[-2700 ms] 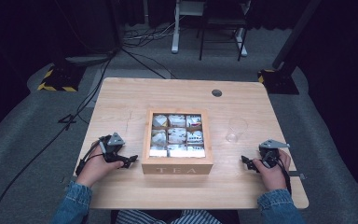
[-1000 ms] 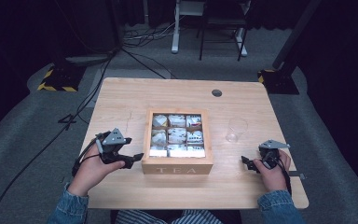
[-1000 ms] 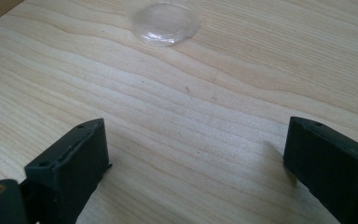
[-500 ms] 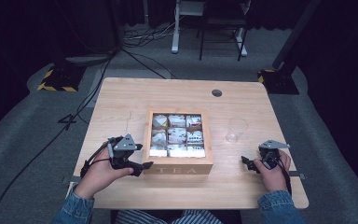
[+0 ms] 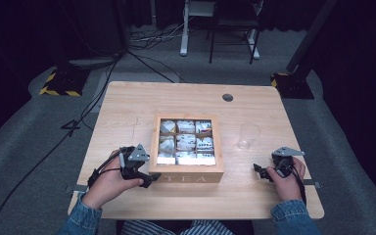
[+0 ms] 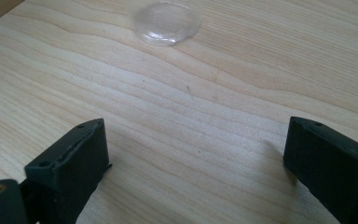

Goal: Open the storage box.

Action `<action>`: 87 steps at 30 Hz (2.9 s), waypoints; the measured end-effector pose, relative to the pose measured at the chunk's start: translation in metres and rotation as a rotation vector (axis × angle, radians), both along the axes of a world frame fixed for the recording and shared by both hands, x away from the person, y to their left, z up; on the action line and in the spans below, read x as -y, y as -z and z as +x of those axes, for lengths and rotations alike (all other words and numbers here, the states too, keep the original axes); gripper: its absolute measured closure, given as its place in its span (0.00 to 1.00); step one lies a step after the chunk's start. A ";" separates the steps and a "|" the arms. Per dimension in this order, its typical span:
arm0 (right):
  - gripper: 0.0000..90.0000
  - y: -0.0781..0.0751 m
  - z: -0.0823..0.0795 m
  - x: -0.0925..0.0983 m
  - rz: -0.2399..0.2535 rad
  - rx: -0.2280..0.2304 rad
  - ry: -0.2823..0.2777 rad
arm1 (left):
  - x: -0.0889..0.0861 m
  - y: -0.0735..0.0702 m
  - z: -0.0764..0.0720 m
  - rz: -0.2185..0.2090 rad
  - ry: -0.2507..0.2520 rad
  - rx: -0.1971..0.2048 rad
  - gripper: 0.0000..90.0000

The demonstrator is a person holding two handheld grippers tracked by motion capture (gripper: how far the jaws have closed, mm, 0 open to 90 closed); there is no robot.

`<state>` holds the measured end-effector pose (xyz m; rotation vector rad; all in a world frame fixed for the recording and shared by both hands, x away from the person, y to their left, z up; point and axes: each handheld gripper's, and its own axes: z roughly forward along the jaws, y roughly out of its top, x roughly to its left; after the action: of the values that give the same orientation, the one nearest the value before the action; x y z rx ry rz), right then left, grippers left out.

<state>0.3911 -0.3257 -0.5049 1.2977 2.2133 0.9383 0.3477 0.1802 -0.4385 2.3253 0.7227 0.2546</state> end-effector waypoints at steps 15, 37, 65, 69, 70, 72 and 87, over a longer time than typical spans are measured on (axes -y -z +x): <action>0.07 0.000 0.000 0.000 0.001 0.000 -0.001 | 0.002 -0.003 -0.001 0.018 -0.010 -0.006 0.29; 0.07 0.000 -0.001 0.000 0.000 0.000 -0.003 | 0.001 -0.018 -0.005 -0.010 -0.055 -0.002 0.37; 0.07 0.000 -0.004 0.000 0.002 -0.002 -0.017 | -0.005 -0.052 -0.004 -0.104 -0.074 0.185 0.37; 0.07 0.000 -0.004 0.000 0.002 0.000 -0.015 | -0.006 -0.056 -0.001 -0.131 -0.074 0.216 0.38; 0.07 0.000 -0.005 0.000 0.003 0.000 -0.012 | -0.007 -0.057 0.002 -0.152 -0.076 0.240 0.38; 0.07 0.000 -0.005 0.000 0.005 -0.001 -0.011 | -0.008 -0.058 0.004 -0.164 -0.079 0.250 0.40; 0.08 0.000 -0.007 0.000 0.001 0.000 -0.004 | -0.010 -0.065 0.017 -0.224 -0.088 0.294 0.42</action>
<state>0.3843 -0.3256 -0.5049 1.2948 2.2165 0.9407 0.3645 0.1901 -0.3738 1.9921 0.6691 0.5162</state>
